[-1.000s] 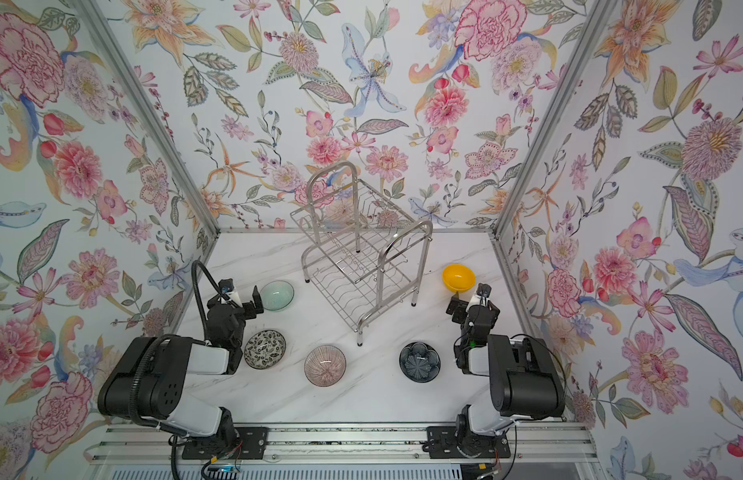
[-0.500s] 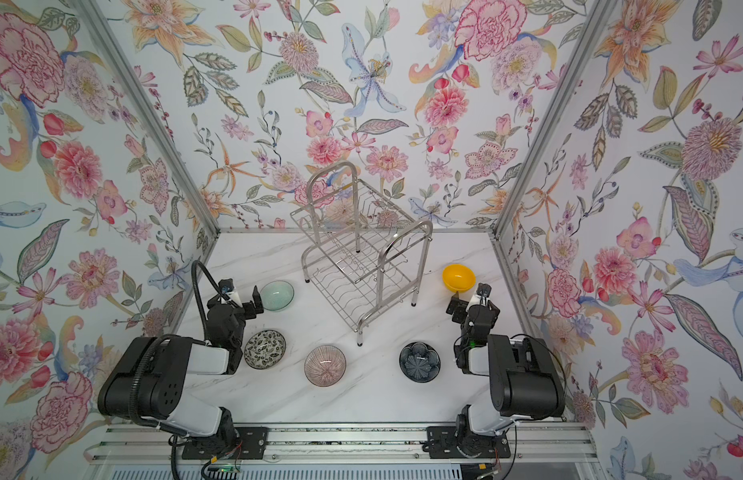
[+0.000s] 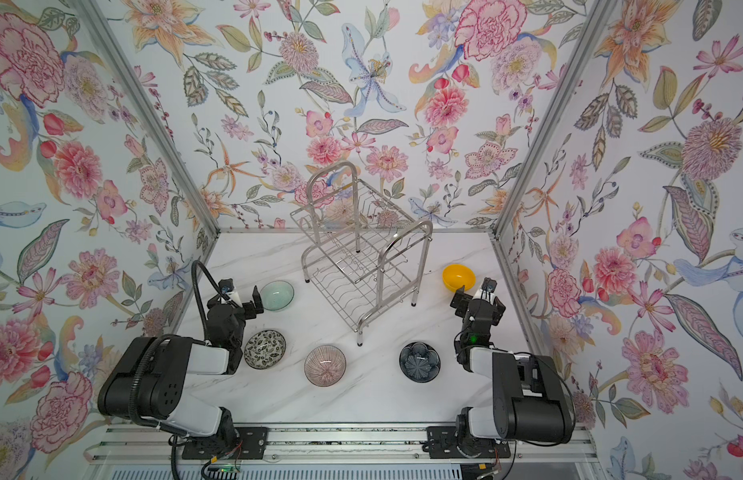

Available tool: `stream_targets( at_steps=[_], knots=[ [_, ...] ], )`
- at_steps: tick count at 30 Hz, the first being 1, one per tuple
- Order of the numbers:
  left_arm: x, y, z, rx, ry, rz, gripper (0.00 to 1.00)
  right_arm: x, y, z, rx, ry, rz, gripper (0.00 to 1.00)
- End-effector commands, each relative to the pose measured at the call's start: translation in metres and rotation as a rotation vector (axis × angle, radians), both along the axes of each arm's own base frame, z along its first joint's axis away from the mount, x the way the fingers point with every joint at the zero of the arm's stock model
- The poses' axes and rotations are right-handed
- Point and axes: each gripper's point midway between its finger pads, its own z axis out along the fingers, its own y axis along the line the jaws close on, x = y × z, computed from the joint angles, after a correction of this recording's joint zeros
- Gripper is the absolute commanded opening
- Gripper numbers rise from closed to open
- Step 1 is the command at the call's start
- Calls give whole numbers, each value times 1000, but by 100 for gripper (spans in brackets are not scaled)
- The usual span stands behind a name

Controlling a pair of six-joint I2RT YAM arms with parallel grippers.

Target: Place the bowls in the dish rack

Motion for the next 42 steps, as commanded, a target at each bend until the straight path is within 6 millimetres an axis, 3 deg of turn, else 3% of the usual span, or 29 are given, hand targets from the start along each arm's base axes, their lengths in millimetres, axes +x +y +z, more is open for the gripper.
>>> stream_targets(
  at_steps=[1, 12, 17, 25, 36, 42],
  knots=[
    [-2, 1, 0, 9, -11, 7, 99, -5, -8, 8, -11, 17, -87, 99],
    [-13, 10, 15, 0, -44, 64, 99, -19, -12, 31, 58, -79, -141, 98],
    [-12, 20, 25, -8, -29, 124, 99, -21, -3, 42, 79, -118, -115, 98],
    [-7, 17, 45, -11, -23, 108, 99, -25, 6, 46, 128, -156, -85, 99],
    [21, 2, 101, -9, -61, 18, 99, -30, 15, 62, 130, -205, -47, 99],
    [46, -29, 115, -93, -89, -139, 99, -28, 28, 68, 149, -224, 26, 99]
  ],
)
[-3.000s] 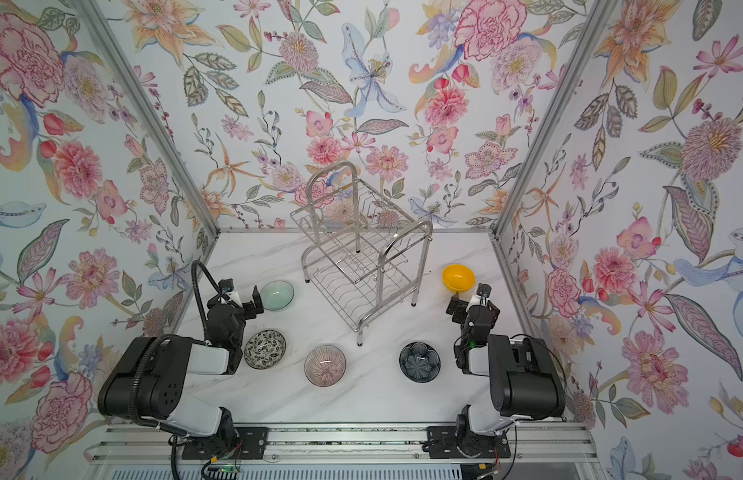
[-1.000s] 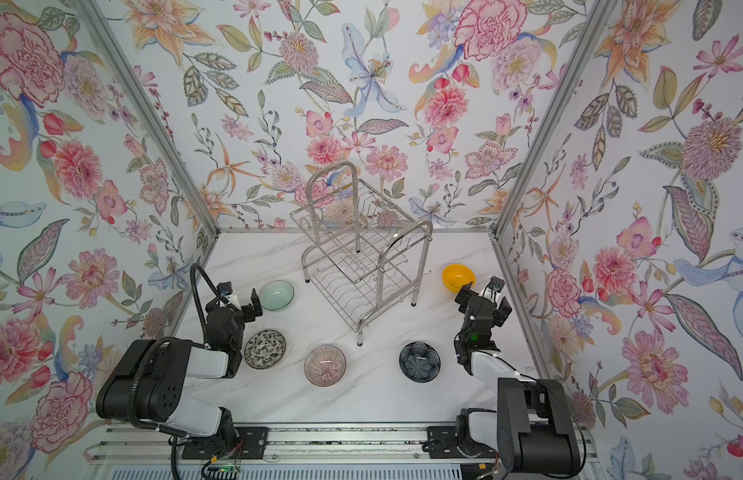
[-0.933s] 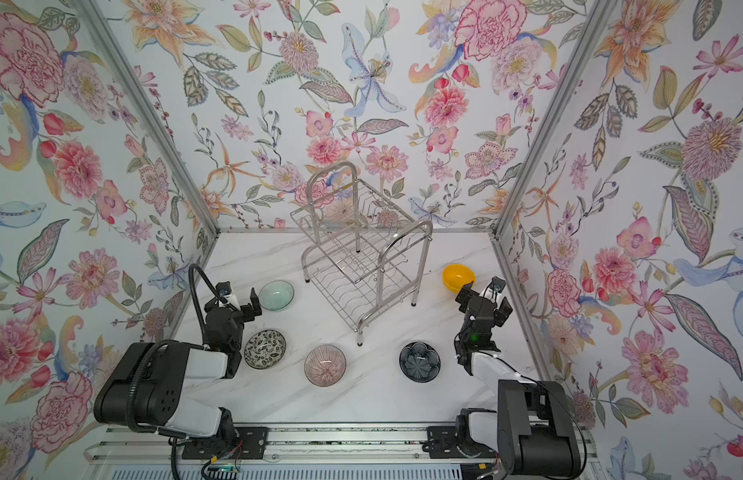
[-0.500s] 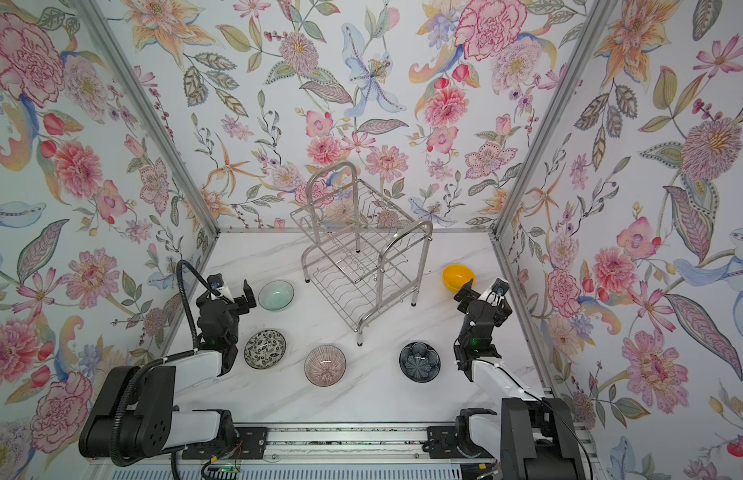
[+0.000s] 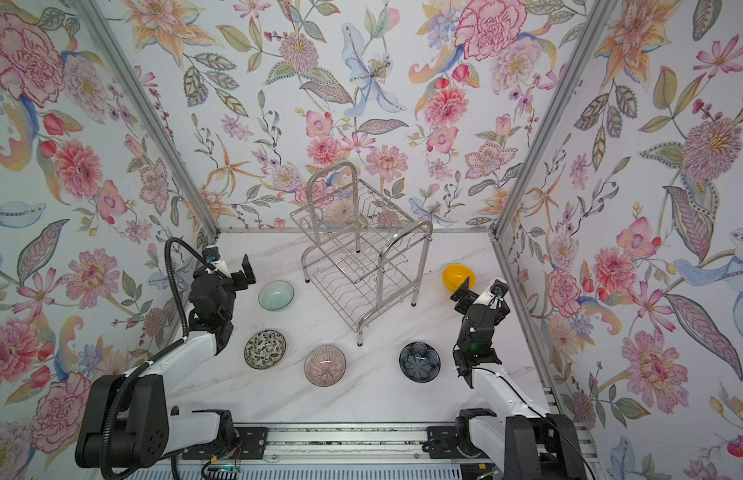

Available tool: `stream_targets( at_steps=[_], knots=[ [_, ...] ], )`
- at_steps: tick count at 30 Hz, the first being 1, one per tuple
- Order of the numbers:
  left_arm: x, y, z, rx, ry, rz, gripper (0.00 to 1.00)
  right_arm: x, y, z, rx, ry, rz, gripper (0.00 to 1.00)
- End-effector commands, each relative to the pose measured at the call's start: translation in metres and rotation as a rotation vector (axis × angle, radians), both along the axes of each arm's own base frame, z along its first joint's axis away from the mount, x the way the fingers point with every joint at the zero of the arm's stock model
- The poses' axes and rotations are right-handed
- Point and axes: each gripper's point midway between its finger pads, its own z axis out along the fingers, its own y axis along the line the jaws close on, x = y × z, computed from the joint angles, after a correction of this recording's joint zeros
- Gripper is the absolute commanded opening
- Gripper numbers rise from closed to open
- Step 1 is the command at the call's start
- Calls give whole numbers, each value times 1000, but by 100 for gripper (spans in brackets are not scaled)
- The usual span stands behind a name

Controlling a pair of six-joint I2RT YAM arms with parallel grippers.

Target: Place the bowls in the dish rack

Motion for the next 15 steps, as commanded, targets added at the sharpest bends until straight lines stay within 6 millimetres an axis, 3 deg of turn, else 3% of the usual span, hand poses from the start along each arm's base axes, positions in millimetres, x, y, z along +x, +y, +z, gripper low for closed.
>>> stream_targets(
  at_steps=[1, 8, 12, 15],
  knots=[
    [15, -33, -2, -61, 20, -154, 99, 2, 12, -2, 15, -3, 63, 99],
    [33, -110, -10, -81, 50, -426, 98, 14, 37, -6, 11, 15, 172, 99],
    [37, -146, -12, -140, 48, -593, 94, 18, 50, -7, 25, 13, 235, 99],
    [45, -166, -23, -147, 74, -661, 93, 21, 61, -7, 24, 10, 290, 99]
  ],
)
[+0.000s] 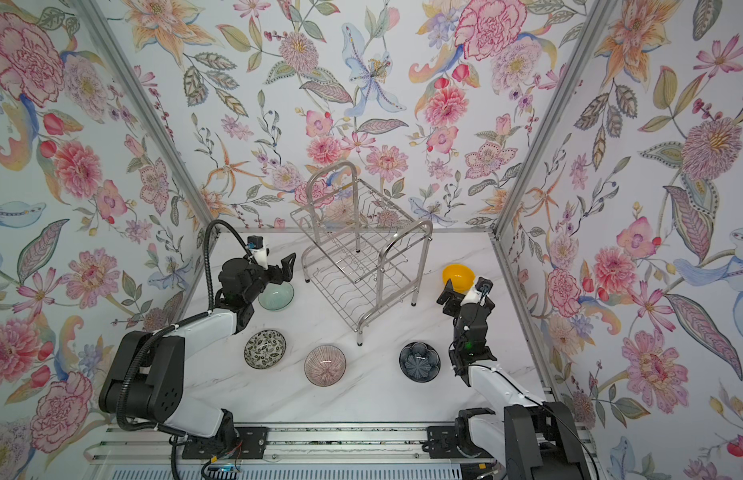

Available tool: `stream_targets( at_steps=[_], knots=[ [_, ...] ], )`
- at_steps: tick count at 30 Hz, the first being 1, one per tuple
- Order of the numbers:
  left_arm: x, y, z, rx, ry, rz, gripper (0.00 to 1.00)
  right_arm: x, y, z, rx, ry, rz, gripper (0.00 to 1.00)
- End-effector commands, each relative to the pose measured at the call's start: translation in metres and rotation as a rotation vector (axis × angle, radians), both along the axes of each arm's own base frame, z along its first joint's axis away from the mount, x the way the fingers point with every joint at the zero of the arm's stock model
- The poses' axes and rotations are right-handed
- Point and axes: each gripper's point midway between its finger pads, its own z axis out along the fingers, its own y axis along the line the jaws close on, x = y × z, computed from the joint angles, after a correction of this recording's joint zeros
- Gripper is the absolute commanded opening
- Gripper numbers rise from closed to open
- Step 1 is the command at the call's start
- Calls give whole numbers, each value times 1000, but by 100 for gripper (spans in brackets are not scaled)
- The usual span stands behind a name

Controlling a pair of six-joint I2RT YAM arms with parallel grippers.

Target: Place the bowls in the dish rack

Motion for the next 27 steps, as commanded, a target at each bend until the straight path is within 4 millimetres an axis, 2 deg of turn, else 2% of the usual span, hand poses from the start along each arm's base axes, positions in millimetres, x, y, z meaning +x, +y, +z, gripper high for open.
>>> stream_targets(
  at_steps=[1, 8, 11, 14, 19, 27],
  knots=[
    [6, -32, 8, -48, -24, -143, 92, 8, 20, 13, 15, -43, 95, 99],
    [27, -56, 6, -99, -68, -263, 85, 10, 47, 11, 33, -41, 225, 98],
    [32, -62, 5, -118, -83, -321, 78, 8, 58, 12, 55, -44, 272, 97],
    [35, -60, 13, -177, -122, -377, 69, 4, 67, 12, 88, -50, 314, 97],
    [39, -54, 21, -216, -147, -475, 61, 0, 83, 19, 123, -79, 370, 96],
    [49, -46, 25, -215, -164, -530, 59, -15, 123, 24, 39, -103, 535, 93]
  ],
)
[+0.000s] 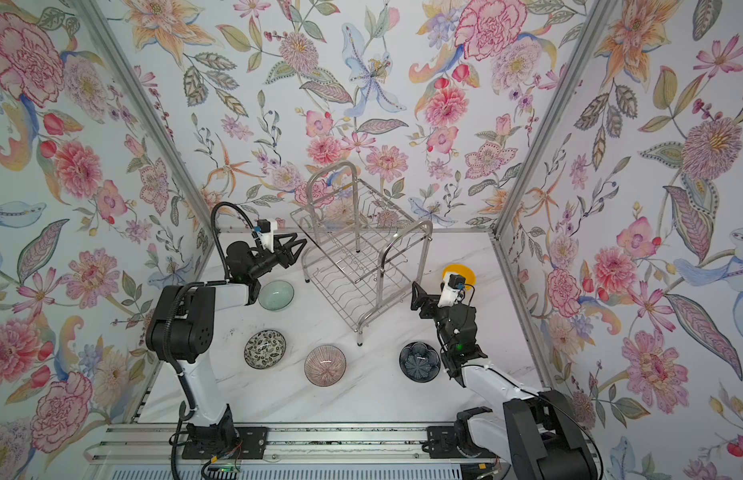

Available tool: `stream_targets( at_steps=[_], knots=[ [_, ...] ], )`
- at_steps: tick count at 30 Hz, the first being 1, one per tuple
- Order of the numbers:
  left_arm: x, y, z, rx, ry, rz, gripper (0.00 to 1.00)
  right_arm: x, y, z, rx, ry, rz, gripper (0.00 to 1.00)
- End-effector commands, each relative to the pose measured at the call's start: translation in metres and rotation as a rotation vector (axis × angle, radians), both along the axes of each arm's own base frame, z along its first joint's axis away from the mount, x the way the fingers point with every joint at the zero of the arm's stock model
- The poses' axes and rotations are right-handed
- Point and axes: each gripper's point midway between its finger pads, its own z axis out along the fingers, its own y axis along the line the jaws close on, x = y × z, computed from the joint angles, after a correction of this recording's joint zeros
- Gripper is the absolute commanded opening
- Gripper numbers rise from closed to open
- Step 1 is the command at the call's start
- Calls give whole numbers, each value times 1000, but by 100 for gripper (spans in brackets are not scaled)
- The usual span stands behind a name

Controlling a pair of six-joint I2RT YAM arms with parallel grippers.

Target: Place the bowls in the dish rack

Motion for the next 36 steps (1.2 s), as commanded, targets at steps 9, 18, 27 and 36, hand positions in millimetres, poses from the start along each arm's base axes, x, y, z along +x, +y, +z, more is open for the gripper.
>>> stream_targets(
  at_steps=[9, 18, 27, 36],
  knots=[
    [6, -10, 4, 19, -36, -105, 59, -2, 8, 12, -131, -77, 38, 89],
    [3, -9, 3, -7, -27, -103, 60, 44, -14, 10, -75, -48, 35, 87],
    [1, -9, 9, -19, -31, -96, 60, 91, -40, 17, -48, -33, 14, 86],
    [-2, -14, -4, 23, -3, -102, 60, 102, -43, 26, 42, -17, 28, 82]
  ],
)
